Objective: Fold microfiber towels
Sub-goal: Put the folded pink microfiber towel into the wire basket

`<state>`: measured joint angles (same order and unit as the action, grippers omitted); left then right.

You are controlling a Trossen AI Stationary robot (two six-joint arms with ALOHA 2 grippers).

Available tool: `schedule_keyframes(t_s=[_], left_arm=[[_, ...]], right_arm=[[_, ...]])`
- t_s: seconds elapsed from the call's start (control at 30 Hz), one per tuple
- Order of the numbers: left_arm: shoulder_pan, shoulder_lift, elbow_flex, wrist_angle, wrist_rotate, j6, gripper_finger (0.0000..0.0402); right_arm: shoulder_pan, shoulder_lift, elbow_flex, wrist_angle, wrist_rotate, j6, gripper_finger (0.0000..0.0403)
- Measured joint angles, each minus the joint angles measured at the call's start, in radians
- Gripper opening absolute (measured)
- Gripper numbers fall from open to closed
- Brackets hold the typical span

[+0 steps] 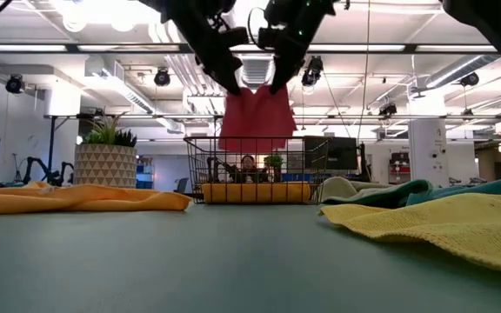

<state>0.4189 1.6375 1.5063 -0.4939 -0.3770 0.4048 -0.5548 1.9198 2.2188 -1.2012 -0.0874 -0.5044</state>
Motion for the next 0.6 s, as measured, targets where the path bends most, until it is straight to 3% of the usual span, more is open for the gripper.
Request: schedule_keyframes(t_s=[0.27,0.6], left_arm=[[0.055,0.077,0.001,0.060,0.066,0.000,0.0001],[0.107,0.186,0.005,0.086,0.084,0.039,0.0001]], right_arm=[[-0.075,0.001,-0.137,0.101,-0.104,-0.049,0.0008],[-0.116,0.012,-0.297,0.262,-0.140,-0.074,0.0008]])
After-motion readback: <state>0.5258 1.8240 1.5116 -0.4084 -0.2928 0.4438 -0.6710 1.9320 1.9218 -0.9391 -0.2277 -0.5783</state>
